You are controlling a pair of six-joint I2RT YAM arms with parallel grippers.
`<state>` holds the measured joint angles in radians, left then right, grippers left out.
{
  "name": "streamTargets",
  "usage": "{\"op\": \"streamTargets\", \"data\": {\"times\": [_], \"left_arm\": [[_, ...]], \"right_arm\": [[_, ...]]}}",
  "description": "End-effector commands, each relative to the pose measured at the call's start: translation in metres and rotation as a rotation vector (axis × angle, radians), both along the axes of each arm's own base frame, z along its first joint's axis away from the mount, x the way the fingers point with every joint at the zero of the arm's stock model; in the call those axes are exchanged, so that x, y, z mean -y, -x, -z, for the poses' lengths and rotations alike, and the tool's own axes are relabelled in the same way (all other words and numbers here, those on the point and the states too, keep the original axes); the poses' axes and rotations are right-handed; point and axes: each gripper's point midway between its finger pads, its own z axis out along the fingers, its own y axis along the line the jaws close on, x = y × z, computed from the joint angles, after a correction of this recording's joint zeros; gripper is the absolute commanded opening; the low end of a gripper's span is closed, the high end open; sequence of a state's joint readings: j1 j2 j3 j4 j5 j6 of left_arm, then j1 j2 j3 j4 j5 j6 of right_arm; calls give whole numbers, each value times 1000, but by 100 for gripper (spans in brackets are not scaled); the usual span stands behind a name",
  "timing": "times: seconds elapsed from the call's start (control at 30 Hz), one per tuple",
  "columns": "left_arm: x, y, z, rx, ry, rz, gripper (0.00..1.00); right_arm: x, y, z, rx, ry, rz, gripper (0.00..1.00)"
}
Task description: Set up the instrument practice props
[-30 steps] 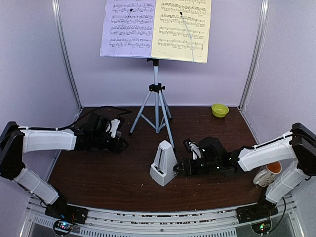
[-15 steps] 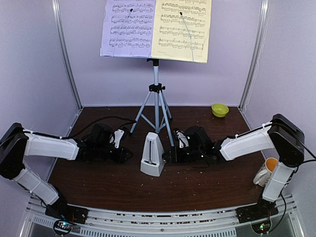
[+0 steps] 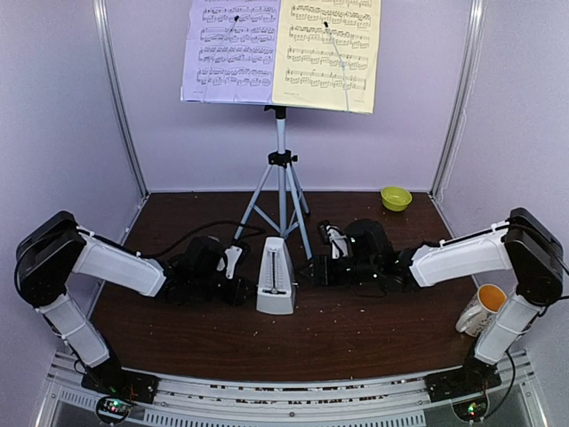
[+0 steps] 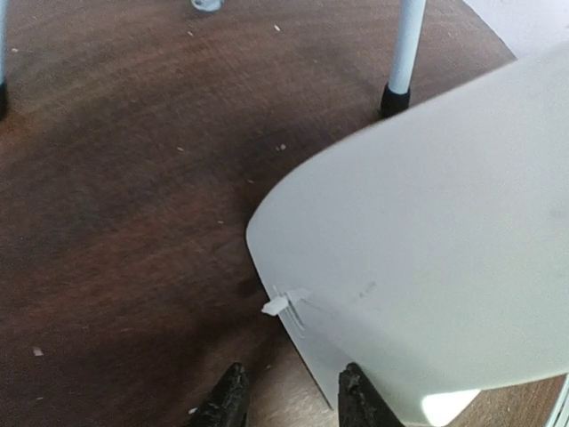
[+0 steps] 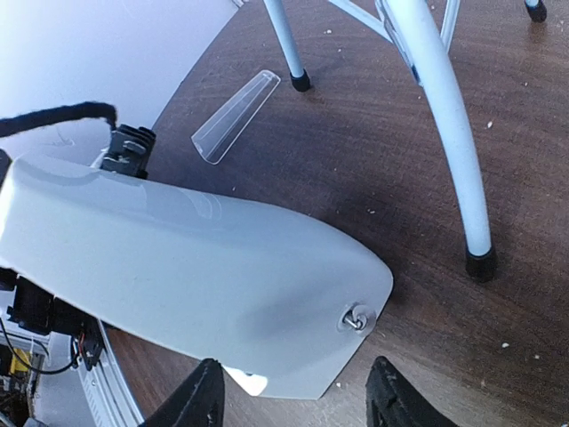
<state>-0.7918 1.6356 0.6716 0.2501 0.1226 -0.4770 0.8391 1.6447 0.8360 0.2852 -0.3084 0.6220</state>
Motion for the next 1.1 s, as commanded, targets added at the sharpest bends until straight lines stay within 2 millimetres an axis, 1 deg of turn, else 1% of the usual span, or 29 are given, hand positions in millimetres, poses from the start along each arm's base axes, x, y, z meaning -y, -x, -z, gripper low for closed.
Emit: {"op": "streamTargets", "data": {"times": [0.0,0.1,0.17,0.27,0.43,0.6,0.73,0.93,1.07], "left_arm": [[31,-9,-20,45,107,8,35],[39,-10,-25,52,122,12,35],[40,-12,-26,51,116,6,35],[39,-14,-28,51,108,-1,36],[38,-12,-26,40,78,15,41],[34,-11,-31,53,69,9,42],[33,-11,-34,58,68,10,43],[35,-12,-37,66,71,13,43],[35,-13,-39,71,66,15,43]], "right_arm": [[23,2,-9,60,21,32,59],[37,7,-9,85,34,60,73],[42,11,-15,115,24,66,80],[37,21,-27,177,13,46,87],[19,33,-48,274,17,0,95],[-1,29,-56,316,45,-19,96],[-12,26,-60,329,45,-22,93],[-18,16,-63,329,56,10,88],[-19,9,-61,327,76,40,81]]}}
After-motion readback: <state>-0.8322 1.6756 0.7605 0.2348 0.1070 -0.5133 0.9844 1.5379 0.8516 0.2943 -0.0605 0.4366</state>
